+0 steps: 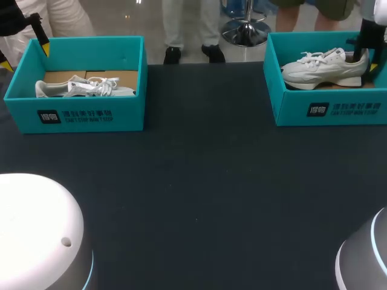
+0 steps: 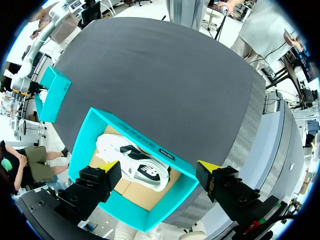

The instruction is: Take the shoe out of the shoebox, open the shoe tongue, remove and reinsert the insole, then place the shoe into the shoebox

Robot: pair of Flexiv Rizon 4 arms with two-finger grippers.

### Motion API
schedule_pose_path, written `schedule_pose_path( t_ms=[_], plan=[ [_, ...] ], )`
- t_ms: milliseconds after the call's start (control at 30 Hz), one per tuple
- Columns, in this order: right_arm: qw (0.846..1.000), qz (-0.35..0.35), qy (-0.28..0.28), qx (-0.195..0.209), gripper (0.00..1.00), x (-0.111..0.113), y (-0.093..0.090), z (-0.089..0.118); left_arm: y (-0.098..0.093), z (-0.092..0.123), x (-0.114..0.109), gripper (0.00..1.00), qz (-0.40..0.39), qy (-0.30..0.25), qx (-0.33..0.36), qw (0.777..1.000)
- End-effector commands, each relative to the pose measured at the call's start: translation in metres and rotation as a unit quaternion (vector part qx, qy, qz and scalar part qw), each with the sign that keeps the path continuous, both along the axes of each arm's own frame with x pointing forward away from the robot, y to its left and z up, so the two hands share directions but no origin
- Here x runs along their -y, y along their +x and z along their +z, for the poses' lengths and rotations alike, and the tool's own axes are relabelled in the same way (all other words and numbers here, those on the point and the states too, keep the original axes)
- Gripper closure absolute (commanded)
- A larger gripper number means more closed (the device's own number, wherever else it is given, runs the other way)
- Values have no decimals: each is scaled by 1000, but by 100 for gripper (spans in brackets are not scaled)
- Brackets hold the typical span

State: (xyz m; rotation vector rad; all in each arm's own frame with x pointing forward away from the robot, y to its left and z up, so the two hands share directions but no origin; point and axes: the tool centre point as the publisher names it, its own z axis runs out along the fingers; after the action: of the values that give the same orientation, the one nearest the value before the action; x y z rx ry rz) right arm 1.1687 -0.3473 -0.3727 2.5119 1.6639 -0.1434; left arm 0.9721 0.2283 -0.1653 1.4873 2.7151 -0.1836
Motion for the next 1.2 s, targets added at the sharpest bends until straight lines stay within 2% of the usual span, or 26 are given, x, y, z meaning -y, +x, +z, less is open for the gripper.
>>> schedule_pose_path(
  t_ms=[33,100,367,400,467,567,833,933,1033,1200],
  plan=[
    [999,3,2,-44,23,1,9,1,-1,0,-1,0,0,1,1,1000],
    [999,10,-1,-45,20,2,9,0,-1,0,-1,0,0,1,1,1000],
    [999,15,-4,-49,25,4,11,-4,-1,0,-1,0,0,1,1,1000],
    [999,16,-4,-49,31,2,12,-3,-1,0,-1,0,0,1,1,1000],
    [998,25,-10,-49,32,1,13,-4,-1,0,-1,0,0,1,1,1000],
    [998,27,-12,-50,51,3,15,-4,-1,0,-1,0,0,1,1,1000],
    [998,29,-16,-52,58,4,15,-3,-1,0,-1,0,0,1,1,1000],
    [998,28,-17,-53,69,5,14,-3,-1,0,-1,0,0,1,1,1000],
    [998,27,-18,-53,73,6,14,-3,-1,0,-1,0,0,1,1,1000],
    [998,24,-20,-53,75,6,14,-2,-1,0,-1,0,0,1,1,1000]
  ],
)
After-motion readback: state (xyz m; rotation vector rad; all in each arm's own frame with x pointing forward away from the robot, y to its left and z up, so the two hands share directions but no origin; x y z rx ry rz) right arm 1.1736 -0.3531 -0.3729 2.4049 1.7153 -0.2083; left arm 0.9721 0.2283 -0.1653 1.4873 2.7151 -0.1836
